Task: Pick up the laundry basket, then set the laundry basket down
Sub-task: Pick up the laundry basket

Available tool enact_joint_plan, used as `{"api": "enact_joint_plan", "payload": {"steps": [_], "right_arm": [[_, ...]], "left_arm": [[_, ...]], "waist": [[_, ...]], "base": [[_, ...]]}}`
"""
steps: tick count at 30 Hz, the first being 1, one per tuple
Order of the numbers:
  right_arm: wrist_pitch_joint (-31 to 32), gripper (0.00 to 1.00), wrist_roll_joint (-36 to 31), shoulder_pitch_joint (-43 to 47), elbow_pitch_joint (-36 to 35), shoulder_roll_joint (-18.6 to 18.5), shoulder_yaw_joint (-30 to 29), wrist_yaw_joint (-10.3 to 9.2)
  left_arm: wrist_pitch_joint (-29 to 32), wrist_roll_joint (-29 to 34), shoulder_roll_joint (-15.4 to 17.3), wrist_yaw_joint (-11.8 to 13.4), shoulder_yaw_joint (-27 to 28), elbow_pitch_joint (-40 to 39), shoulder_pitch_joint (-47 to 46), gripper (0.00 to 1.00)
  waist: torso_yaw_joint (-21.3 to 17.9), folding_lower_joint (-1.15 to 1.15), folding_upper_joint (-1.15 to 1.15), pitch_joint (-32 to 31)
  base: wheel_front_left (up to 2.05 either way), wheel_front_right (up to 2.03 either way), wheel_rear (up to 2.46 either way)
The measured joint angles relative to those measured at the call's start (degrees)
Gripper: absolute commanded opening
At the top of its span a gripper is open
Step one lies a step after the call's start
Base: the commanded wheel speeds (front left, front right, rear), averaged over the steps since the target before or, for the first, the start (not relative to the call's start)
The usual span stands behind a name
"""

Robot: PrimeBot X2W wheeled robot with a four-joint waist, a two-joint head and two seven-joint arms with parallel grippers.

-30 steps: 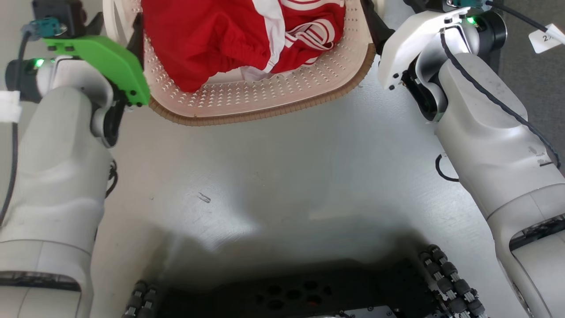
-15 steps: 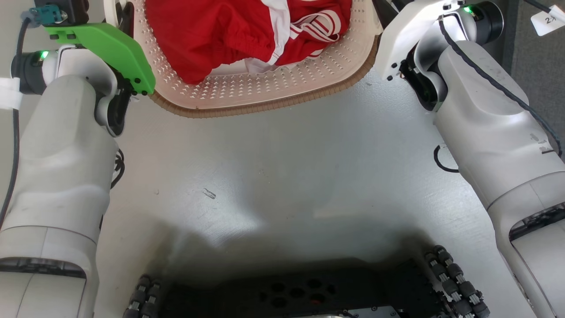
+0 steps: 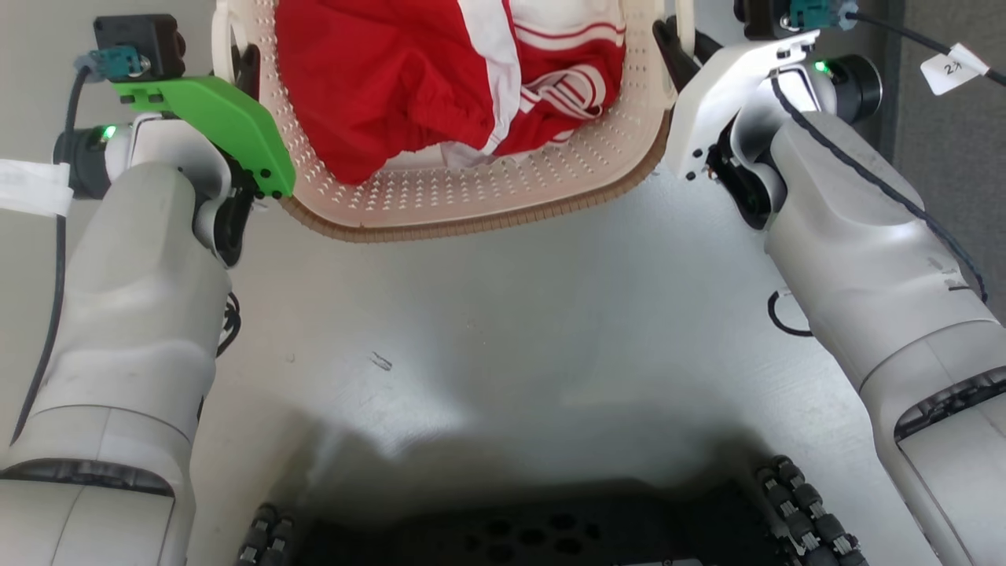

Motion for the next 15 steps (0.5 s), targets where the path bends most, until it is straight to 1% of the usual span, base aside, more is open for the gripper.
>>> {"api": "enact_joint_plan", "payload": {"steps": [7, 15], "right_arm": [[-0.44, 0.0, 1.91, 1.56, 2.38, 0.46, 0.07, 0.26], [-0.91, 0.0, 3.96, 5.19, 4.92, 1.09, 0.29, 0.76]], "left_arm": [[-1.03, -0.57, -0.93, -0.18, -0.09, 3.07, 0.4, 0.0], [-1.43, -1.52, -2.07, -0.67, -0.2, 6.35, 3.66, 0.0]], "waist": [[-0.02, 0.0, 0.0, -3.27], [-0.05, -0.01, 0.0, -7.64]], "base": [[0.0, 0.0, 0.0], [0.0, 0.0, 0.0]]}}
